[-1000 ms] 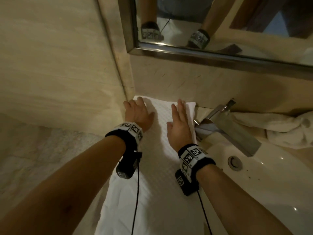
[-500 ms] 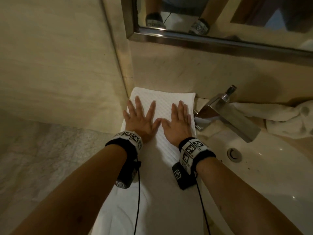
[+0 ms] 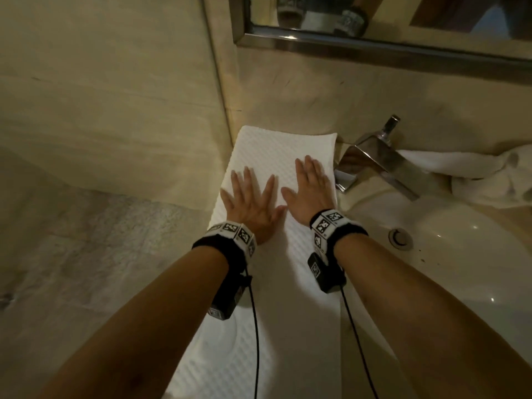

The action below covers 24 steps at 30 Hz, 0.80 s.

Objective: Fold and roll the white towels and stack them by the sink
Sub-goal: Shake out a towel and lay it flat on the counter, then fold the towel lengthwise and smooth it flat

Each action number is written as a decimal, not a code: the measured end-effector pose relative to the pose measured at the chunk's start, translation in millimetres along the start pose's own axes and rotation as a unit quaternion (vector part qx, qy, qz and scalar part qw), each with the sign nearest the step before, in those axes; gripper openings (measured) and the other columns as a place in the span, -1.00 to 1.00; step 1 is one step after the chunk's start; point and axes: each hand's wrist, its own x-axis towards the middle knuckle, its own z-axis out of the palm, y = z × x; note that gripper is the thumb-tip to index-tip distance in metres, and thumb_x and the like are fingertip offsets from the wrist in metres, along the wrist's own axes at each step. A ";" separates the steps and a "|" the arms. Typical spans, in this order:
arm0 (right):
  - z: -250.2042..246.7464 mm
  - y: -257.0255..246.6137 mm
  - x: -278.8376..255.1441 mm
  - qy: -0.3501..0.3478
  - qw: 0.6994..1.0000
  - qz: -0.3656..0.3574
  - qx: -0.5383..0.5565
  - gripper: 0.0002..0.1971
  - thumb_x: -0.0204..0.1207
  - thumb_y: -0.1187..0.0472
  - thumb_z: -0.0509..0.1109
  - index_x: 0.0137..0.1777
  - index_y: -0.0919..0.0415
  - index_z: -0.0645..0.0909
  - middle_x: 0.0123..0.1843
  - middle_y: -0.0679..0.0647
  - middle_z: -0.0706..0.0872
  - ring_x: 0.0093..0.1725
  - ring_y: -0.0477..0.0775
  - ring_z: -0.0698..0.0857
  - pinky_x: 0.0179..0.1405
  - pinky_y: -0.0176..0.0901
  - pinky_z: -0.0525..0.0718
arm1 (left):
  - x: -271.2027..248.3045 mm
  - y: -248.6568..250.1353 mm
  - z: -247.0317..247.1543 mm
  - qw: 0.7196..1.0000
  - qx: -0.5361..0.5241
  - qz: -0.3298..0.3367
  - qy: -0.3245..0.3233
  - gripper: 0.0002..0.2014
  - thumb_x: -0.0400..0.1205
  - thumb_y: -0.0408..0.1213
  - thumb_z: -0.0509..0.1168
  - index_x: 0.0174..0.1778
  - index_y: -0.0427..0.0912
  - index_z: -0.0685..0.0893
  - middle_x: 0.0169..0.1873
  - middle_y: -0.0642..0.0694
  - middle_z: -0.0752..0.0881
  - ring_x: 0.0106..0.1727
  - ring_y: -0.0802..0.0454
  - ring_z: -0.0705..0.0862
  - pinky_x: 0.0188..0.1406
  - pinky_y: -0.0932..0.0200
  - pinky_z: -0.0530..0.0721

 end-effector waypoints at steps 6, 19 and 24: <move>20.1 -25.0 -72.8 -0.057 0.995 0.085 0.017 -0.27 0.67 -0.08 0.05 0.71 0.08 -0.23 0.71 0.08 -0.35 0.68 0.09 -0.35 0.64 0.23 -0.25 | -46.9 4.5 2.1 0.994 -0.033 -0.064 -0.084 -0.34 0.67 0.25 -0.20 0.62 0.21 -0.35 0.56 -0.27 -0.52 0.52 -0.42 -0.55 0.44 -0.59 -0.24; 43.8 -17.9 -128.1 -0.103 0.993 0.058 0.014 -0.21 0.64 -0.21 0.04 0.70 0.00 -0.32 0.67 0.06 -0.50 0.64 0.08 -0.47 0.62 0.15 -0.39 | -77.3 -21.3 9.3 0.982 -0.095 -0.128 -0.097 -0.33 0.70 0.04 0.02 0.60 0.33 -0.28 0.60 -0.11 -0.48 0.56 -0.48 -0.42 0.38 -0.69 -0.03; 47.8 -11.7 -128.4 -0.106 0.993 0.043 0.022 -0.19 0.63 -0.25 0.03 0.68 -0.03 -0.37 0.64 0.04 -0.55 0.62 0.05 -0.52 0.59 0.13 -0.44 | -77.7 -21.1 13.2 0.984 -0.091 -0.128 -0.087 -0.31 0.70 0.07 0.03 0.59 0.34 -0.31 0.60 -0.09 -0.48 0.57 -0.45 -0.44 0.38 -0.70 -0.06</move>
